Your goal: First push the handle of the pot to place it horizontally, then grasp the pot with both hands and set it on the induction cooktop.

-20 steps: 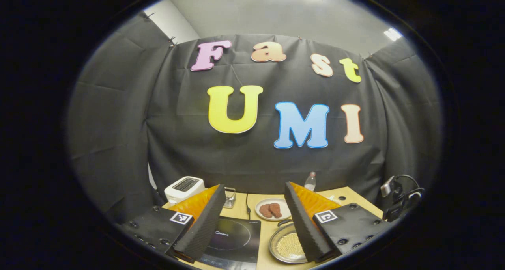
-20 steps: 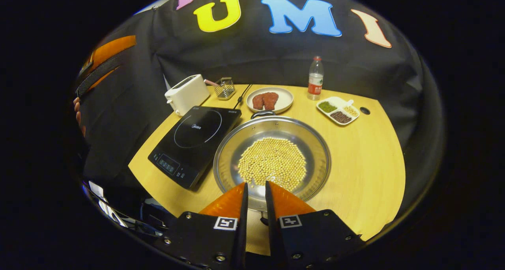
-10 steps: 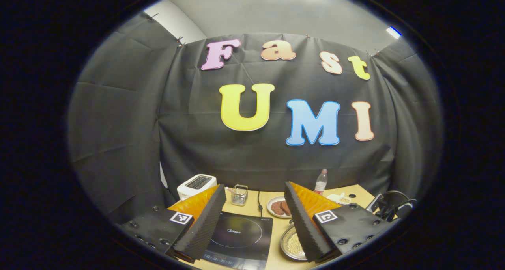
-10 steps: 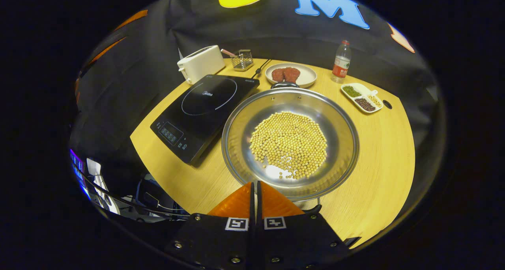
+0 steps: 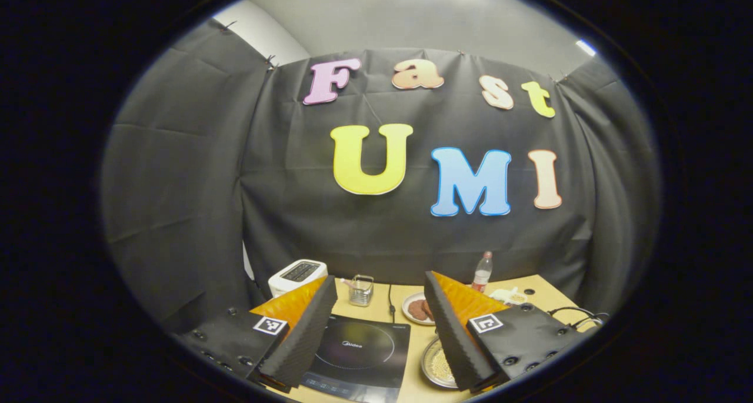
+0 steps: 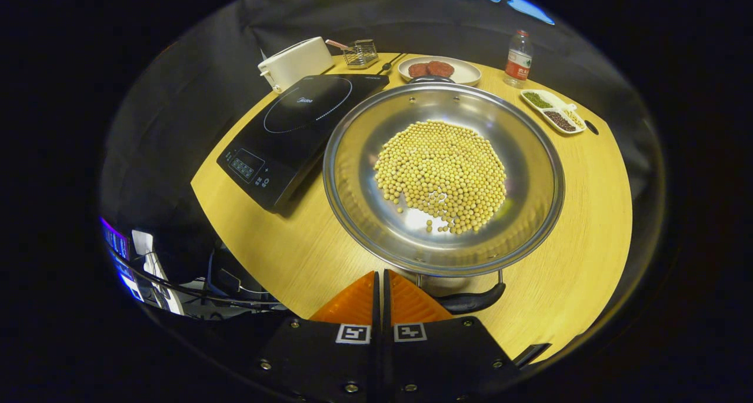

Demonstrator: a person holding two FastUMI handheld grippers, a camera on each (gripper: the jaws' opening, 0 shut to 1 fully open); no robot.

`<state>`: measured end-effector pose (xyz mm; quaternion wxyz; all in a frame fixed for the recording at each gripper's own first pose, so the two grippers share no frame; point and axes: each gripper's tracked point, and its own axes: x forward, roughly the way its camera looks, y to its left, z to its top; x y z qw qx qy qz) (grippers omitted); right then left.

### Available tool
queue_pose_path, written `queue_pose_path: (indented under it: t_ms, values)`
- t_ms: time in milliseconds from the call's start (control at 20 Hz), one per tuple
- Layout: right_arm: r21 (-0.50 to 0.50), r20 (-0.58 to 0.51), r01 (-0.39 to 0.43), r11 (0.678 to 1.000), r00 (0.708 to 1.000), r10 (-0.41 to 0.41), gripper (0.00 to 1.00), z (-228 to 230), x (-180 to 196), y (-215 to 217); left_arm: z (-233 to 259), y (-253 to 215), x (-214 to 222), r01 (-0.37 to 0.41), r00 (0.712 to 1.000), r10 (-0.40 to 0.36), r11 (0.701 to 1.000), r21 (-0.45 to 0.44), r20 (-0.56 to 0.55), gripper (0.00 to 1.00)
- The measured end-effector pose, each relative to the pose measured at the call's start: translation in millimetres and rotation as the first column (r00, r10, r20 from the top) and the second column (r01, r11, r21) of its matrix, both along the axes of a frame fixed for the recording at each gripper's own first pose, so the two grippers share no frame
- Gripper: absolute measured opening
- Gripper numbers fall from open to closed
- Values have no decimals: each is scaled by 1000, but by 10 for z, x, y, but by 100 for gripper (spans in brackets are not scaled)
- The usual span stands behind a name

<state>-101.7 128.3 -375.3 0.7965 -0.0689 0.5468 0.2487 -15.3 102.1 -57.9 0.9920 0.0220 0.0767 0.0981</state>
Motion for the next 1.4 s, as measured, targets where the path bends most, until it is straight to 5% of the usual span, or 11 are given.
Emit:
queue_pose_path:
  t_ms: [1400]
  values:
    - [-78,25,230,970,973,-229,0,-147,300,-936,41,-477,171,97,995,-97,995,17,-3,99]
